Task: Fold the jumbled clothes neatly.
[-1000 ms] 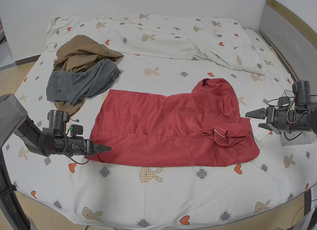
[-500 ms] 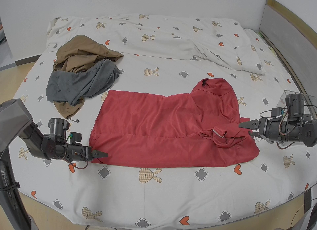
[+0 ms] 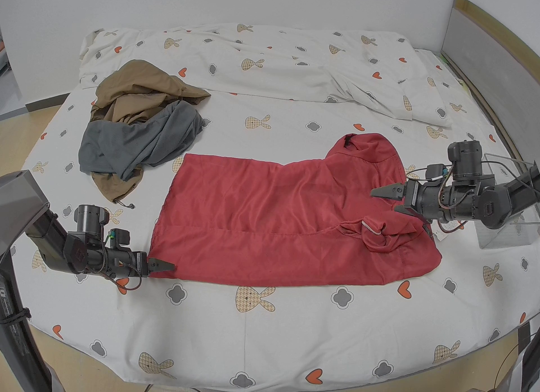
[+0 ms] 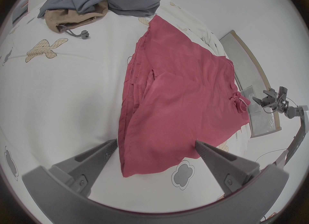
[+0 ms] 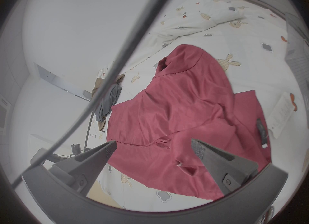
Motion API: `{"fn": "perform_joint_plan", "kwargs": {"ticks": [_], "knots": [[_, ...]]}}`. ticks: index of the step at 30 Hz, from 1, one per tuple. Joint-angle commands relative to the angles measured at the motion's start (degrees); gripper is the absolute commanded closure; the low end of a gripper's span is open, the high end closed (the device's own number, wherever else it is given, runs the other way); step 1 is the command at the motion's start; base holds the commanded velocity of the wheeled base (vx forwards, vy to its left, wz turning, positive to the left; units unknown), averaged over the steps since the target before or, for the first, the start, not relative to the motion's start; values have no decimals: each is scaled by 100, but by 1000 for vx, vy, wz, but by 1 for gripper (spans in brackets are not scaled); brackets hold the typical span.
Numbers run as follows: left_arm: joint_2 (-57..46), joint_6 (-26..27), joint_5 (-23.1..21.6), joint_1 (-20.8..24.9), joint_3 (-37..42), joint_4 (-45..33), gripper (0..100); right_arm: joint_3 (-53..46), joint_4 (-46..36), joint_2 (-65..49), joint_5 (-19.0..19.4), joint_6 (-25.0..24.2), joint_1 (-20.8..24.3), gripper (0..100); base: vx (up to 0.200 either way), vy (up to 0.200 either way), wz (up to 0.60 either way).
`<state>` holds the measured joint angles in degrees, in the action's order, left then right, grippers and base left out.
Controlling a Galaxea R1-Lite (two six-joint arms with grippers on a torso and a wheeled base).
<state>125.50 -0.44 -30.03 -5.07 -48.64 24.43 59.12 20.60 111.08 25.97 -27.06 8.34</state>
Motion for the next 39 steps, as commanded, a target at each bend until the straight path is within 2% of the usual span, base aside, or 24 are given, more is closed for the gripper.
{"fn": "perform_joint_plan", "kwargs": {"ticks": [1,11,25,30,33,39], "knots": [[-26,9,5,-11,21,0,0,205,-21,951,-13,-53,467,0,0,0,0],[-70,9,5,-11,21,0,0,-314,-48,1118,-21,-45,546,0,0,0,0],[-149,9,5,-3,56,0,0,-287,-4,1197,-13,-53,467,0,0,0,0],[-377,0,5,-3,127,0,0,-718,-48,-192,14,-62,441,0,0,0,0],[-580,-9,5,24,197,0,0,-876,-48,-640,23,-62,397,0,0,0,0],[-1362,-44,-12,208,461,-35,0,-1070,-223,-1449,66,-53,-140,0,0,0,0]]}}
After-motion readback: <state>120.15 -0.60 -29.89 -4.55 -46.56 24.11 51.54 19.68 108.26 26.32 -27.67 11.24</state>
